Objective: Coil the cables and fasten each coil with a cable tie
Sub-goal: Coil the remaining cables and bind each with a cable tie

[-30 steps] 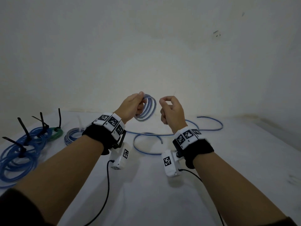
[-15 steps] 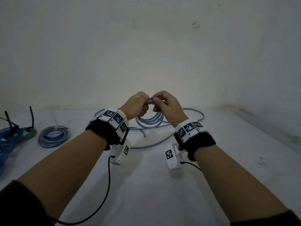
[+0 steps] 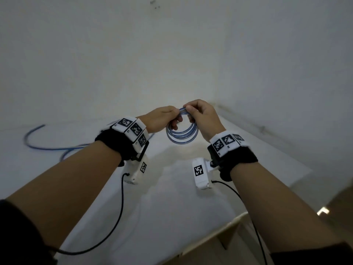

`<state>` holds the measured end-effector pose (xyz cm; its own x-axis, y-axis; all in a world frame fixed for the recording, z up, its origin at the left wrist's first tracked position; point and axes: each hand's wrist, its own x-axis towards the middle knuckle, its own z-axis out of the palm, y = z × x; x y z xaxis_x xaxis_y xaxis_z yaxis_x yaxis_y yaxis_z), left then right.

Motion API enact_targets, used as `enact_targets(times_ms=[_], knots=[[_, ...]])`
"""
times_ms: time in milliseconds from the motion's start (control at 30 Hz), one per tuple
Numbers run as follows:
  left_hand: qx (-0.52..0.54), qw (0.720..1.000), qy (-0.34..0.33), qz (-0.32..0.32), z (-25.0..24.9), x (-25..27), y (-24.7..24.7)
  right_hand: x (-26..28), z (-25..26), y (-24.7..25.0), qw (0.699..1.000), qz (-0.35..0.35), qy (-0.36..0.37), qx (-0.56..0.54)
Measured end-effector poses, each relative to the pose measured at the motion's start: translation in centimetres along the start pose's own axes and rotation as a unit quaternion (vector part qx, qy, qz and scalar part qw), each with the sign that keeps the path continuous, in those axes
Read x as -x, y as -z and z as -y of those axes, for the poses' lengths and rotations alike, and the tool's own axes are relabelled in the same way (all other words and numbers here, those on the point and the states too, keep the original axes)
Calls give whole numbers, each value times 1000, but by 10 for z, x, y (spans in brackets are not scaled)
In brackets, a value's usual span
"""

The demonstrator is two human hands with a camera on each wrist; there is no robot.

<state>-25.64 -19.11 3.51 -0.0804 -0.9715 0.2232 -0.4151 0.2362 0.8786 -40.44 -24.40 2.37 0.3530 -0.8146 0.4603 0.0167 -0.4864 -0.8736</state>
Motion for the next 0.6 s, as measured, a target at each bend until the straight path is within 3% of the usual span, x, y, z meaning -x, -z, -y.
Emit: enact_targets(times_ms=[200, 300, 367, 433, 533, 600], knots=[[0, 1000, -27, 13, -15, -28, -65, 16, -4, 66, 997, -17, -66, -35], [7, 1000, -17, 0, -17, -38, -86, 18, -18, 101, 989, -28, -126, 76], [10, 1000, -15, -5, -18, -41, -94, 19, -35, 126, 958, -51, -170, 225], [6, 1000, -12, -7, -18, -44, -100, 22, -50, 147, 908, -47, -241, 339], [-7, 1000, -10, -7, -16, -47, -104, 25, -71, 164, 828, 17, -323, 459], [-14, 1000, -8, -9, -13, -50, -105, 27, -84, 172, 799, 44, -345, 491]])
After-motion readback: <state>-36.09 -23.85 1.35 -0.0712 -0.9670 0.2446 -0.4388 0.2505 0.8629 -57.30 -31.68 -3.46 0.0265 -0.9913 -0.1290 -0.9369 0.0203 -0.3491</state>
